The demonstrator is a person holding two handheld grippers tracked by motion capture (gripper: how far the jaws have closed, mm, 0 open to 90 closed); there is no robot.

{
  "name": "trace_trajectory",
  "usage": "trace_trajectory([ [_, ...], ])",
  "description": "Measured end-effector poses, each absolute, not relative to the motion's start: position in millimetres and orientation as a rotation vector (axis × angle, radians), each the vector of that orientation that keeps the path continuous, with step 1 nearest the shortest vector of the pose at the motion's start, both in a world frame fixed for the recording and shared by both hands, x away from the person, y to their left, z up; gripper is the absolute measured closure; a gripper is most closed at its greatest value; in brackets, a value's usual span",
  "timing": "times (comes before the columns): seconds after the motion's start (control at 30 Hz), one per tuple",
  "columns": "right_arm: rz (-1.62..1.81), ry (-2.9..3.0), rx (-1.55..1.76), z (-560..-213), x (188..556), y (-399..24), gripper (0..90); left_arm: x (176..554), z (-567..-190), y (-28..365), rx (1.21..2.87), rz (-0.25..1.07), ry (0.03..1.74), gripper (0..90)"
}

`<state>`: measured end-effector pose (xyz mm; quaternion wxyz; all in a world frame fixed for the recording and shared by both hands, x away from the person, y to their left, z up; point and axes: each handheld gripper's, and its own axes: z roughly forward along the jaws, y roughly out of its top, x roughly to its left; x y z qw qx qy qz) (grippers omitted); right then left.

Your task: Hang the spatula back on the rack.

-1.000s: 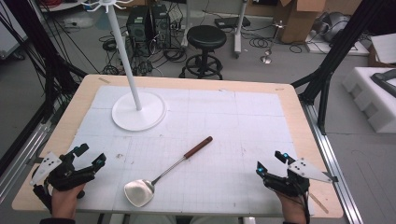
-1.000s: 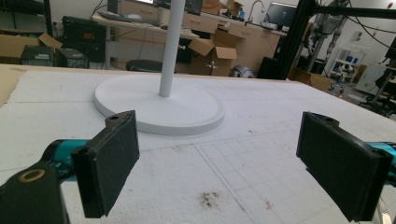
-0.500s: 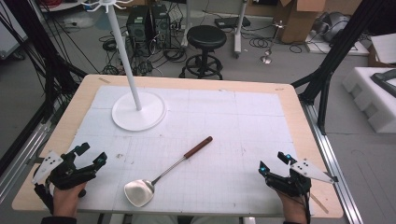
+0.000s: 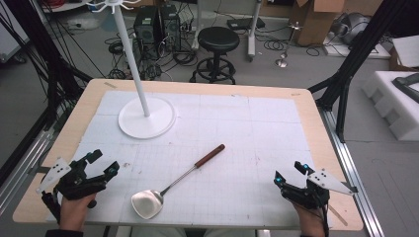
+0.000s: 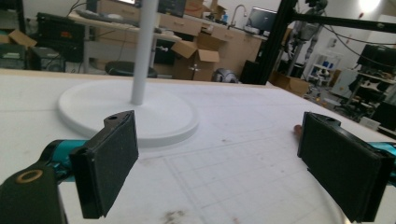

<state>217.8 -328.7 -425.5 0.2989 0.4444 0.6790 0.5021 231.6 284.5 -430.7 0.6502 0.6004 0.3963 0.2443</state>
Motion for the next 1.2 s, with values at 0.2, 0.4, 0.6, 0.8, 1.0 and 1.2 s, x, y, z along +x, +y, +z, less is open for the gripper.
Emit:
trace_trajectory([
  [0.2,1.357,1.769,1.191,-424.0,218.1,-328.3,19.3,233.5,-410.7,251.7,1.479,0.478,0.810,12.9],
  [0.4,1.356,1.784,1.174,-424.4,218.0,-327.1,19.2,249.4,-393.7,215.7,1.584,0.319,0.744,14.4],
  [0.6,1.349,1.785,1.178,-425.9,219.7,-327.7,19.3,263.7,-389.2,173.5,1.735,0.224,0.696,15.8],
  [0.8,1.357,1.774,1.183,-425.1,217.4,-331.3,19.3,273.2,-396.2,137.5,1.895,0.203,0.703,18.9],
  [1.0,1.360,1.770,1.181,-424.7,217.1,-332.7,19.3,281.1,-408.2,115.2,2.107,0.223,0.732,29.2],
  [1.2,1.362,1.774,1.181,-424.9,217.2,-331.9,19.3,285.7,-417.3,105.1,2.193,0.209,0.779,37.0],
])
